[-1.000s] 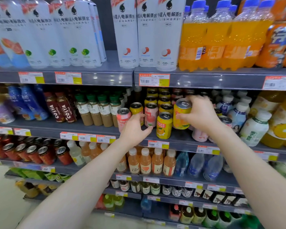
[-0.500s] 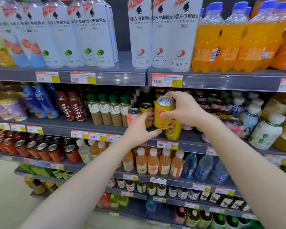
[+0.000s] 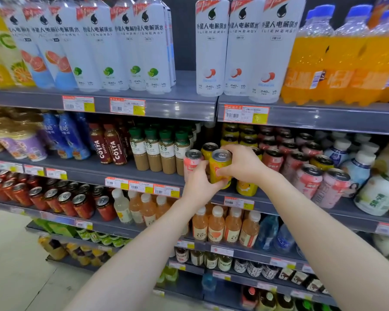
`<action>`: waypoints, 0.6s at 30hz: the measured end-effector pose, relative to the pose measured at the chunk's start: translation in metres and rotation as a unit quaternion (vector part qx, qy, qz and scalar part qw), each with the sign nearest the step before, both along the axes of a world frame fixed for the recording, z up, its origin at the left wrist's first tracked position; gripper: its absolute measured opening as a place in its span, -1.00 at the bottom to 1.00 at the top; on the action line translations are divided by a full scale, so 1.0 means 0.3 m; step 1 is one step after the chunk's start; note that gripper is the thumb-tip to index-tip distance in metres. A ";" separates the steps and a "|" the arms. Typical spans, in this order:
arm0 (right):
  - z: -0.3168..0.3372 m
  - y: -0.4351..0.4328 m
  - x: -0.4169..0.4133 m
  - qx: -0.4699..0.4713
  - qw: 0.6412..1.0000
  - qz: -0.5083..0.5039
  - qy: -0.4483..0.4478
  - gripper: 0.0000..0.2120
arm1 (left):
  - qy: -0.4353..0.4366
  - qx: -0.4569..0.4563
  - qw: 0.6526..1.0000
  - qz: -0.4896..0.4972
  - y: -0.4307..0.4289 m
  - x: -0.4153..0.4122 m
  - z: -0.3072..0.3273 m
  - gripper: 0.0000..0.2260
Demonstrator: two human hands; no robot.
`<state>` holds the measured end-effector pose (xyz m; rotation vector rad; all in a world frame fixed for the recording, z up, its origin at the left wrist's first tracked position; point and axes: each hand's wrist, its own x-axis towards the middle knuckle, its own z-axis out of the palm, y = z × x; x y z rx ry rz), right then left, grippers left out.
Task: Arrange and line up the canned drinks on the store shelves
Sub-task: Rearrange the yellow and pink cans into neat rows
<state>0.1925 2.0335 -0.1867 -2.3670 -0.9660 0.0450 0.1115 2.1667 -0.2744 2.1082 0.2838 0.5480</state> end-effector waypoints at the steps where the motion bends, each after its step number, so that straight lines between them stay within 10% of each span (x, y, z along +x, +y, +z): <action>1: -0.012 0.002 0.009 -0.010 1.000 -0.007 -0.004 -0.51 | 0.000 -0.003 1.000 0.011 -0.010 0.006 -0.008 -0.50; 5: -0.053 0.001 0.045 -0.086 0.994 -0.036 -0.049 -0.27 | -0.007 -0.008 0.999 0.032 -0.042 0.029 -0.041 -0.52; 18: -0.100 -0.026 0.079 -0.082 0.991 -0.076 -0.078 -0.46 | 0.049 0.009 0.998 0.032 -0.047 0.084 -0.074 -0.52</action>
